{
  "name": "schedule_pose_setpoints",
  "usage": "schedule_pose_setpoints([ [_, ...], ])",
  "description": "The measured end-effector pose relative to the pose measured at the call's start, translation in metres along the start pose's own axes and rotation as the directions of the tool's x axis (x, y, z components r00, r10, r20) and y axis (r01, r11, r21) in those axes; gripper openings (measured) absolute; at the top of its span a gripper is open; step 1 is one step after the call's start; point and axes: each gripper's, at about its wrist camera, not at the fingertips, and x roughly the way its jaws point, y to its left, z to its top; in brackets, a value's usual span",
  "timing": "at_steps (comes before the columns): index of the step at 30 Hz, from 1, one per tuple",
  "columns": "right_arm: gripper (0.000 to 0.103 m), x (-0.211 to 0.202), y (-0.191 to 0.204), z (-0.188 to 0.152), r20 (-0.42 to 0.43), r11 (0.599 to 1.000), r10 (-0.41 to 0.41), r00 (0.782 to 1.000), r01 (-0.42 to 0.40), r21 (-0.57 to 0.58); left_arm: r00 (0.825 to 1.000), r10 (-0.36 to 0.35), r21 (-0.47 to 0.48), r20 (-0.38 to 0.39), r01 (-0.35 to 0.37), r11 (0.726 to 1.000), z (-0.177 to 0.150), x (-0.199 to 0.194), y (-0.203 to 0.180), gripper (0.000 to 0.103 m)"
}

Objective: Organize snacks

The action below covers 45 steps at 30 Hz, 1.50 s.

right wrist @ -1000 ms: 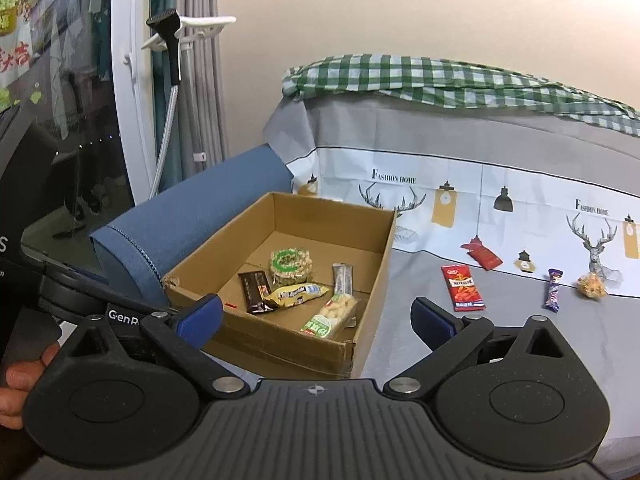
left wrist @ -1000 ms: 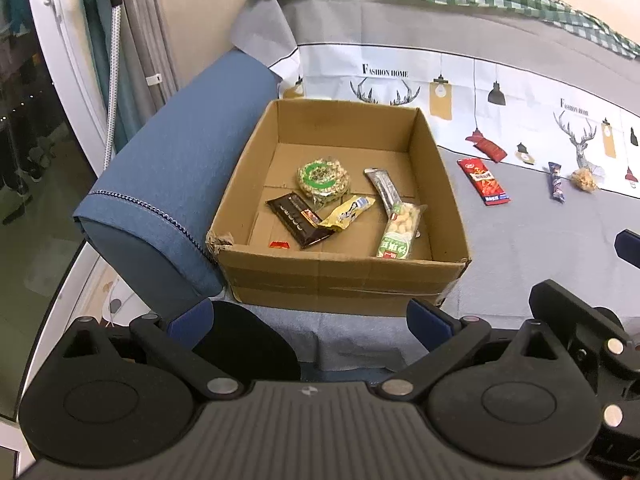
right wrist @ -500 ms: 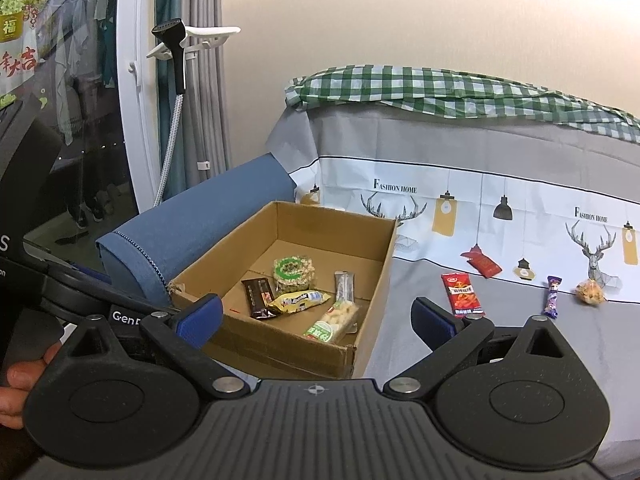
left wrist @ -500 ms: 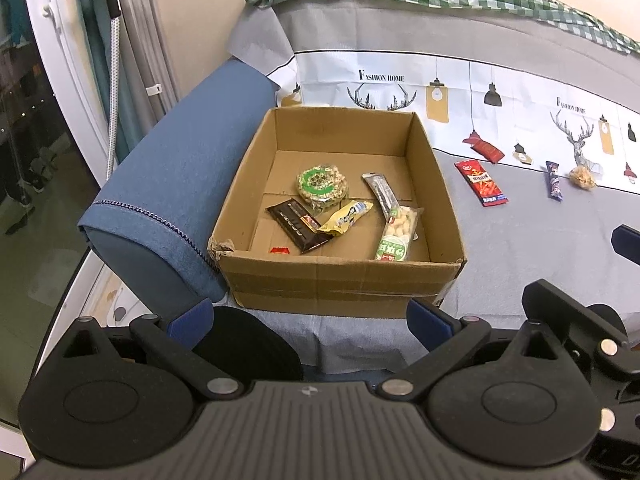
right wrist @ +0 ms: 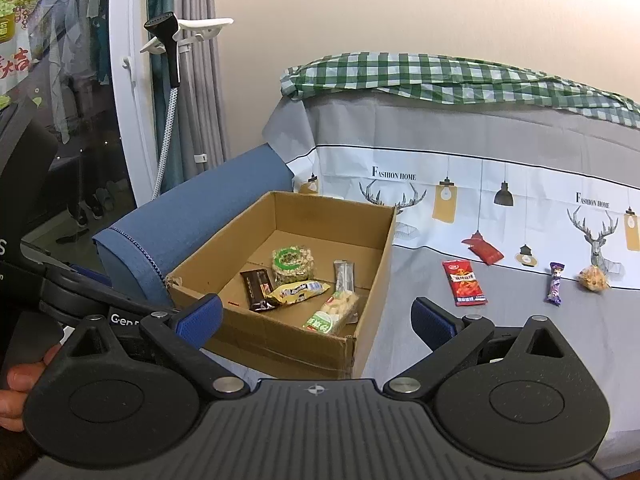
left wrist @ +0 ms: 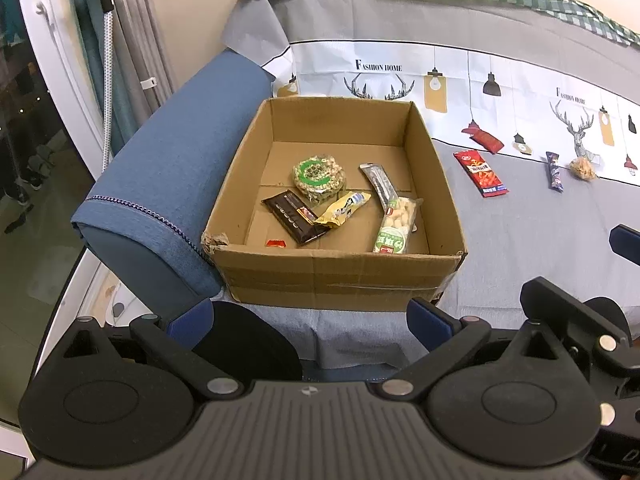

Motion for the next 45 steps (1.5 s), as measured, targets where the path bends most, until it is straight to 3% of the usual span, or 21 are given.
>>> schedule_pose_setpoints([
  [15,0.1,0.009,-0.008,-0.001,-0.016,0.999,-0.013,1.0,0.014,0.029,0.999,0.004,0.029,-0.038,-0.003,1.0,0.005,0.014,-0.008,0.103],
  [23,0.1,0.018,-0.049,-0.011,-0.022,0.985,-0.088,0.996,0.09,0.146,0.997,0.004,0.09,-0.072,0.003,0.996,0.025,0.033,-0.037,0.103],
  [30,0.1,0.027,-0.109,-0.026,-0.051,0.942,-0.199,0.979,0.206,0.267,0.995,-0.062,0.145,-0.082,0.073,0.987,0.072,0.055,-0.085,0.103],
  [35,0.1,0.037,-0.162,-0.029,-0.053,0.905,-0.301,0.952,0.303,0.298,0.986,-0.123,0.152,-0.111,0.139,0.979,0.117,0.084,-0.127,0.103],
  [41,0.1,0.068,-0.238,-0.028,-0.069,0.844,-0.395,0.916,0.391,0.366,0.985,-0.154,0.227,-0.076,0.167,0.959,0.178,0.127,-0.197,0.103],
  [45,0.1,0.11,-0.29,-0.029,-0.099,0.813,-0.434,0.895,0.437,0.384,0.982,-0.177,0.277,-0.069,0.189,0.942,0.219,0.18,-0.257,0.103],
])
